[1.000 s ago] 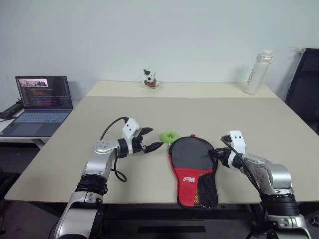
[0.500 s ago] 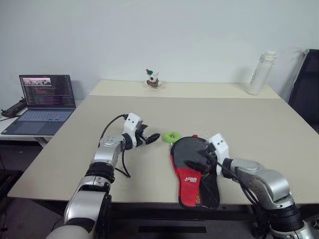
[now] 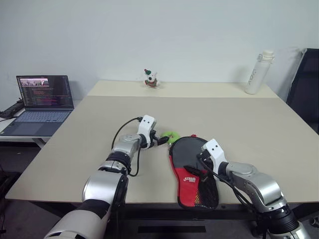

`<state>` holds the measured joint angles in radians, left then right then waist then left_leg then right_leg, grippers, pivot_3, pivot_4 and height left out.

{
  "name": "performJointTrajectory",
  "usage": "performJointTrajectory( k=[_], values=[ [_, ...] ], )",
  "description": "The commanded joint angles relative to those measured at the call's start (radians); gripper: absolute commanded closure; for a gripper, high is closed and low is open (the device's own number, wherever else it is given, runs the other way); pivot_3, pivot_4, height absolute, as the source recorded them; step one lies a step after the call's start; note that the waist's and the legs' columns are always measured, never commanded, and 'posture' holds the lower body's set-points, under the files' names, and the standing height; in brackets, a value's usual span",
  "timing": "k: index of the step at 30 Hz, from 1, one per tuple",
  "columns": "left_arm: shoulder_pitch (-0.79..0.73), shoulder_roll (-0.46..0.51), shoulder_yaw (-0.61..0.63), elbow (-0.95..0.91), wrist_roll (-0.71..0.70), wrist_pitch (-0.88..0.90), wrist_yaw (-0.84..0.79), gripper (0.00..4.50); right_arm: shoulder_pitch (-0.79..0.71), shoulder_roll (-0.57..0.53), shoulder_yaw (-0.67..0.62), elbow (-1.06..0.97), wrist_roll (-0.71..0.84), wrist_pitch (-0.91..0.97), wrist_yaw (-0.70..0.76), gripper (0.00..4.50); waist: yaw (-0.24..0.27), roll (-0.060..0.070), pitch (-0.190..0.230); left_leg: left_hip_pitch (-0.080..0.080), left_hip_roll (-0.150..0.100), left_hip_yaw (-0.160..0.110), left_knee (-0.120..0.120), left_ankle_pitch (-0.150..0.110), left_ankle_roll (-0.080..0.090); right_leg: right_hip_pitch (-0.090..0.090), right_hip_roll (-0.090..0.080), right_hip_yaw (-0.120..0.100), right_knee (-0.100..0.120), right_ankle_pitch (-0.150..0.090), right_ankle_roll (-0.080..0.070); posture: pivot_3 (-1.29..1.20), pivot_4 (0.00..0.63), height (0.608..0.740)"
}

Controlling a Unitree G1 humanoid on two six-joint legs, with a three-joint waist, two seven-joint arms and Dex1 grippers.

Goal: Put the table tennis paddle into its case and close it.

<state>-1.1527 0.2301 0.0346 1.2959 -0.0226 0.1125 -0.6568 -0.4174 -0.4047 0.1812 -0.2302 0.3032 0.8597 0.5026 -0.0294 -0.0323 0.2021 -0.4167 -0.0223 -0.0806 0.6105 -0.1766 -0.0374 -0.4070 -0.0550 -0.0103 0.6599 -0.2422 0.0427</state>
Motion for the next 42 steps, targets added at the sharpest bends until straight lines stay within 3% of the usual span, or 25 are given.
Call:
performJointTrajectory(
  k=[1,13,16,24,28,42],
  values=[
    [-0.041,-0.022,0.008,0.007,0.007,0.014,-0.013,0.00,-0.007,0.009,-0.003,-0.020,-0.011,-0.018,-0.006,0.02,-0.001,0.000,0.000,0.000,0.000,0.000,0.000,0.000,0.000,0.000,0.000,0.000,0.000,0.000,0.000,0.00,0.150,0.740],
    [-0.028,-0.072,-0.005,0.017,0.042,0.041,-0.032,0.00,-0.017,0.027,-0.002,-0.010,-0.056,-0.027,-0.041,0.02,0.000,0.000,0.000,0.000,0.000,0.000,0.000,0.000,0.000,0.000,0.000,0.000,0.000,0.000,0.000,0.00,0.150,0.740],
    [-0.021,-0.071,0.000,0.017,0.044,0.040,-0.014,0.56,-0.029,0.033,0.006,0.003,-0.075,-0.056,-0.042,0.00,0.000,0.000,0.000,0.000,0.000,0.000,0.000,0.000,0.000,0.000,0.000,0.000,0.000,0.000,0.000,0.00,0.150,0.740],
    [-0.014,-0.058,0.012,0.016,0.052,0.030,0.059,3.39,-0.078,0.048,0.070,0.121,-0.149,-0.141,-0.029,0.00,0.000,0.000,0.000,0.001,0.000,0.000,0.000,0.000,0.000,0.000,0.000,0.000,0.001,0.000,0.000,0.00,0.150,0.740],
    [-0.015,-0.053,0.020,0.014,0.053,0.017,0.098,4.41,-0.089,0.055,0.085,0.165,-0.171,-0.152,-0.022,0.00,0.000,0.000,0.000,0.001,0.000,0.000,0.000,0.000,0.000,0.000,0.000,0.000,0.002,0.000,0.000,0.00,0.150,0.740],
    [-0.153,-0.080,0.016,0.040,0.100,-0.085,0.347,4.42,-0.046,0.052,0.154,0.201,-0.204,-0.125,0.044,0.00,-0.003,-0.001,-0.001,0.002,0.000,0.000,0.002,0.000,0.000,0.001,0.000,0.001,0.003,0.001,0.001,0.00,0.150,0.740]
  ],
)
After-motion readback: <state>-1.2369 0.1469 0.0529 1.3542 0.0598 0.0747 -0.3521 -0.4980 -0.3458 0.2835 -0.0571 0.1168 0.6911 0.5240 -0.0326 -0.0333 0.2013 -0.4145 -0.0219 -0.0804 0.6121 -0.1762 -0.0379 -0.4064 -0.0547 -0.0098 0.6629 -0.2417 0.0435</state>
